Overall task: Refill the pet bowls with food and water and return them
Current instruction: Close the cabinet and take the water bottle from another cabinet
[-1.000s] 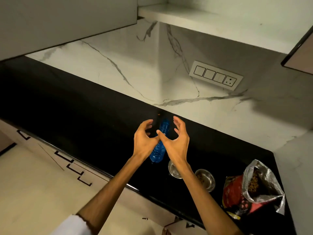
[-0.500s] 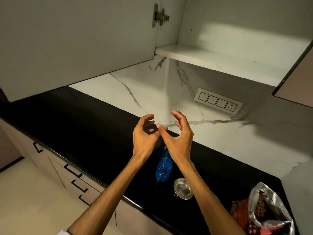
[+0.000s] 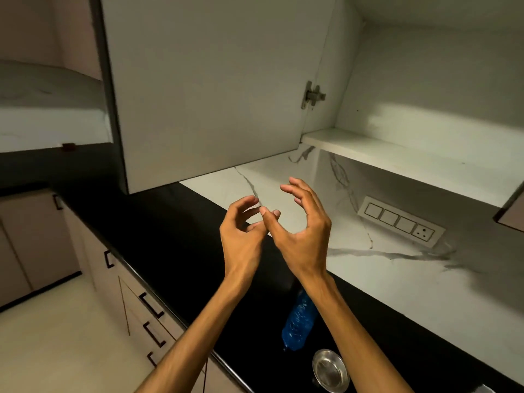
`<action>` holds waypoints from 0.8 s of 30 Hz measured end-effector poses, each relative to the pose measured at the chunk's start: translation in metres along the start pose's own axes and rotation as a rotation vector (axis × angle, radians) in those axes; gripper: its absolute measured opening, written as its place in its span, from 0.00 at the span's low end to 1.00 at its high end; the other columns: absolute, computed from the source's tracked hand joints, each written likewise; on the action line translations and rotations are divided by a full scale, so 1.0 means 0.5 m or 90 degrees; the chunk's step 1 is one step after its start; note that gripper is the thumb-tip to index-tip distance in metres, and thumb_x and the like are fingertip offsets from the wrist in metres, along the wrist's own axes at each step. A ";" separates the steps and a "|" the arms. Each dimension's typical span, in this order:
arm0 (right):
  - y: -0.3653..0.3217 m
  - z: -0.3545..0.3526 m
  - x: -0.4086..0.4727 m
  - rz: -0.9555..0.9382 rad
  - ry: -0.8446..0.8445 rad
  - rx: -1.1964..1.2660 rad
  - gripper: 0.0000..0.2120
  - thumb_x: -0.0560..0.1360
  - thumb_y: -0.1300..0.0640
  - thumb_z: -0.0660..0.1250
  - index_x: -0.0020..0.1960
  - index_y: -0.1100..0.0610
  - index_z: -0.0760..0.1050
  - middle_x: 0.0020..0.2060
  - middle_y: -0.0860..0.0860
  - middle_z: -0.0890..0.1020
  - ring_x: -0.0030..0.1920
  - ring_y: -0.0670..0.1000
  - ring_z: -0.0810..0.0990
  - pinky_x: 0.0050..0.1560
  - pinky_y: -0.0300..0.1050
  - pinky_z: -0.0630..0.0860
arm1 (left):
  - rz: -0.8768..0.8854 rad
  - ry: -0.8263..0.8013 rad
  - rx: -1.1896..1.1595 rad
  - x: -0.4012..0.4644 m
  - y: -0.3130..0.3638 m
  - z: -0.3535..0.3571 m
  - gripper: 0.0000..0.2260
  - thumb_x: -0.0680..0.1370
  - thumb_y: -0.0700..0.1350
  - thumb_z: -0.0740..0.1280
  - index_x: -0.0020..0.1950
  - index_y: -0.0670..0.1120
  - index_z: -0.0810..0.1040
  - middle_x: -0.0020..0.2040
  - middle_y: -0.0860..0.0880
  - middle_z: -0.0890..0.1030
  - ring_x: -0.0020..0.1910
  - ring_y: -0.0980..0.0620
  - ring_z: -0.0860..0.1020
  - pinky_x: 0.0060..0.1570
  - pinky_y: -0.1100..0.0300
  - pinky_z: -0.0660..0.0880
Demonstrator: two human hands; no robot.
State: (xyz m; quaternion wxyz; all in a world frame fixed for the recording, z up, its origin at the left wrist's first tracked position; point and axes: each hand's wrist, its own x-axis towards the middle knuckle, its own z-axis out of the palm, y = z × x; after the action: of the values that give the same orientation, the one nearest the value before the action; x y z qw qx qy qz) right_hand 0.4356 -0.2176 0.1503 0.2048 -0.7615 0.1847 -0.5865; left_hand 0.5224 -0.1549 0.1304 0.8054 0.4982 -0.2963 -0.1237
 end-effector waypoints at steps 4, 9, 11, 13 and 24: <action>-0.054 0.031 0.021 -0.061 -0.028 0.022 0.22 0.73 0.51 0.80 0.65 0.54 0.81 0.70 0.50 0.80 0.71 0.43 0.77 0.71 0.36 0.74 | 0.031 0.068 -0.036 -0.002 0.037 -0.038 0.15 0.74 0.38 0.76 0.60 0.43 0.80 0.56 0.48 0.84 0.54 0.52 0.84 0.47 0.67 0.79; -0.123 0.081 0.030 -0.124 -0.061 0.063 0.21 0.73 0.48 0.78 0.63 0.54 0.82 0.71 0.51 0.80 0.70 0.46 0.77 0.70 0.42 0.77 | 0.063 0.150 -0.058 -0.008 0.081 -0.093 0.11 0.75 0.37 0.74 0.56 0.43 0.80 0.53 0.48 0.84 0.54 0.48 0.84 0.52 0.59 0.81; -0.149 0.103 0.033 -0.151 -0.070 0.067 0.22 0.72 0.48 0.78 0.63 0.54 0.83 0.71 0.52 0.79 0.71 0.43 0.75 0.71 0.38 0.74 | 0.072 0.182 -0.071 -0.013 0.099 -0.114 0.09 0.77 0.38 0.74 0.56 0.44 0.80 0.53 0.46 0.84 0.53 0.46 0.84 0.56 0.48 0.82; -0.175 0.124 0.035 -0.179 -0.079 0.074 0.22 0.72 0.49 0.79 0.63 0.56 0.83 0.71 0.53 0.79 0.71 0.41 0.73 0.70 0.30 0.69 | 0.072 0.214 -0.093 -0.017 0.116 -0.135 0.09 0.78 0.40 0.72 0.57 0.43 0.80 0.53 0.44 0.84 0.54 0.44 0.84 0.57 0.42 0.81; -0.272 0.201 0.060 -0.239 -0.052 0.121 0.26 0.72 0.50 0.79 0.67 0.57 0.80 0.76 0.57 0.74 0.74 0.53 0.74 0.72 0.32 0.68 | -0.111 0.203 -0.325 0.012 0.206 -0.233 0.11 0.83 0.45 0.62 0.46 0.43 0.80 0.39 0.46 0.83 0.48 0.43 0.83 0.57 0.46 0.79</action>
State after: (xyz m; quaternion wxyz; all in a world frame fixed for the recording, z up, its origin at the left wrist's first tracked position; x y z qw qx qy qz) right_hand 0.5459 -0.1081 0.2238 0.1700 -0.7829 -0.0247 -0.5980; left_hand 0.5873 -0.0243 0.1845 0.9272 0.3164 -0.0813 -0.1832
